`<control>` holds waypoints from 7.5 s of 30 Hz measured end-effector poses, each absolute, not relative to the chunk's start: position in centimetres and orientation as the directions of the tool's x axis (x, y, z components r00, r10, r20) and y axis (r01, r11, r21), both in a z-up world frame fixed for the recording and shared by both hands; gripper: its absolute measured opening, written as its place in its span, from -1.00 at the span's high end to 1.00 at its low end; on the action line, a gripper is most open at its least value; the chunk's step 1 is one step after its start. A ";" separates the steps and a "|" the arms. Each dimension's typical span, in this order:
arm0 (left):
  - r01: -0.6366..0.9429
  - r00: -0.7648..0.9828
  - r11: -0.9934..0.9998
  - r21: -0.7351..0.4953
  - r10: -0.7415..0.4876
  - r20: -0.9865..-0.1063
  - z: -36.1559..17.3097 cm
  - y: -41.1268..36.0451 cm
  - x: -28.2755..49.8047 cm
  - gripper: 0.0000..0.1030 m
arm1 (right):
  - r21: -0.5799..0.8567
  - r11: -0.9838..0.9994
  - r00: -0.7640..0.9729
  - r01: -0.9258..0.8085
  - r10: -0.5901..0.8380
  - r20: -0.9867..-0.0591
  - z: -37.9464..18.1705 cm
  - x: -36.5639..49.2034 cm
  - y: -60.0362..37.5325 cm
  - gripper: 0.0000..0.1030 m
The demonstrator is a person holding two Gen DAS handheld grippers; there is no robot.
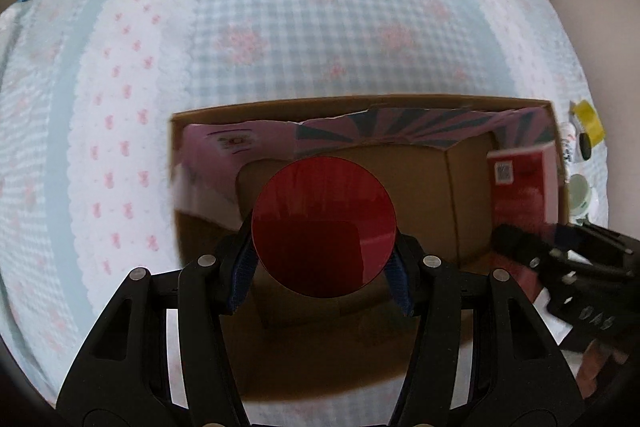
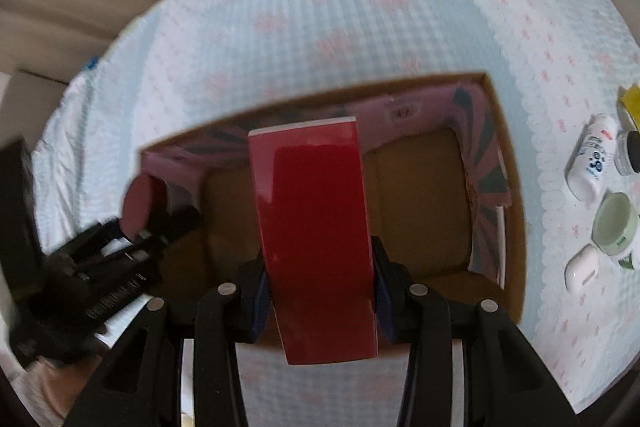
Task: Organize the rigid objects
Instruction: 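Carry the red jar and red box into the cardboard box with both tools, then release both items in the box and lift both tools away, then grasp the green-and-white jar with the left tool while the right tool grasps the yellow tape, then carry the green jar and yellow tape over the cardboard box with both tools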
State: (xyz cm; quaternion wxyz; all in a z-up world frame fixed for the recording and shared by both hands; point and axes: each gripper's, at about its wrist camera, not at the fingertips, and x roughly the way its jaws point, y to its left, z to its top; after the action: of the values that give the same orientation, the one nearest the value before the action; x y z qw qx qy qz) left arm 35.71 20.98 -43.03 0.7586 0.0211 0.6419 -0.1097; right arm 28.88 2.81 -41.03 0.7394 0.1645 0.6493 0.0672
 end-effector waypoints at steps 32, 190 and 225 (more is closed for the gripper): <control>0.235 0.176 0.971 -0.055 -0.098 -0.979 -40.3 18.7 35.1 -1.00 | 0.241 0.959 0.178 -0.145 0.265 -0.948 -43.8 24.6 2.7 -1.00; 0.157 0.540 0.974 -0.162 -0.222 -0.812 -20.3 -0.2 17.0 0.23 | 0.552 0.834 0.545 -0.013 0.469 -0.695 -20.9 18.1 -29.1 -0.82; 0.222 0.215 0.967 -0.121 -0.169 -0.962 -39.1 23.8 31.7 0.23 | 0.523 0.835 0.400 0.172 0.426 -0.811 -35.0 25.1 -1.6 -0.82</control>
State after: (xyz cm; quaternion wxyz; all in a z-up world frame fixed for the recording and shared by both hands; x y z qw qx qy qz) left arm 31.69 23.77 -39.09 0.7792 0.0216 0.6137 -0.1257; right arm 25.14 -1.62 -35.04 0.7899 0.2761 0.5417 0.0804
